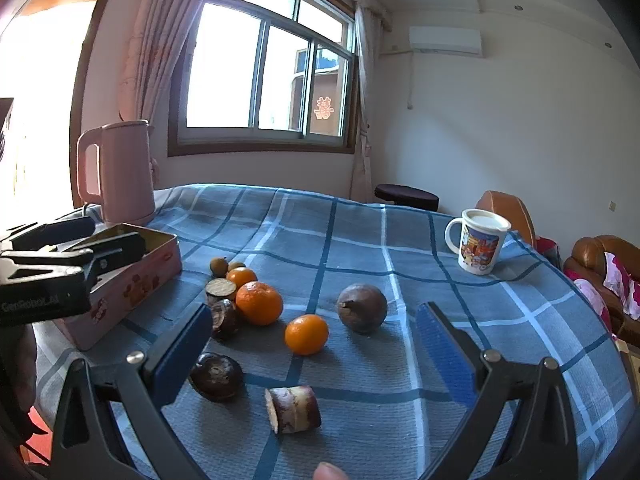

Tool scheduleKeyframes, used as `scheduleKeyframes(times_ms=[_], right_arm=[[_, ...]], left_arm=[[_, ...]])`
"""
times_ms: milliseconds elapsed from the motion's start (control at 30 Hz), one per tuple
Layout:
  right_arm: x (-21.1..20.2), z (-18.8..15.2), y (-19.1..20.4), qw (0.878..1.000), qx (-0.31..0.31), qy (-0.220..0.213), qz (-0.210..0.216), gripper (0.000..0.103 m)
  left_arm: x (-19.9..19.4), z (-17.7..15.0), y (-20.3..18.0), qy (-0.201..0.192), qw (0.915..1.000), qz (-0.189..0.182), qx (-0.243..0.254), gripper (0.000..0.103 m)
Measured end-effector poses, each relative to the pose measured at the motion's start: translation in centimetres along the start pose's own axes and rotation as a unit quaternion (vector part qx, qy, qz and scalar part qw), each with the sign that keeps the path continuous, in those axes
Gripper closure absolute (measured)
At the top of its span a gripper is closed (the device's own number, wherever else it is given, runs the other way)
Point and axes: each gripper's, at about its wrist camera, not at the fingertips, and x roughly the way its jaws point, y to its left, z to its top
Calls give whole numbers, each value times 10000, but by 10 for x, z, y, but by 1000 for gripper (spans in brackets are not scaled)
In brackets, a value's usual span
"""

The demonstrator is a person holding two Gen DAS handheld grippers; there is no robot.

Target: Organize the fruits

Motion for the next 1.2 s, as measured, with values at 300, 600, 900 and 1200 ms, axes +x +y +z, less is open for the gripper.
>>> scheduleKeyframes(times_ms=[300,600,900,1200], right_arm=[[1,-1,1,10000,9,30,53,0],[2,-3,0,10000,35,52,72,0],[3,-7,-3,9999,73,105,67,0],[5,-12,-8,9997,127,183,71,0]], left_arm=[[0,0,0,13,10000,-3,5,13],[1,-3,-1,54,10000,3,23,13],[6,-6,-8,159,9998,-2,105,13],[10,-8,-14,254,9995,-18,165,13]])
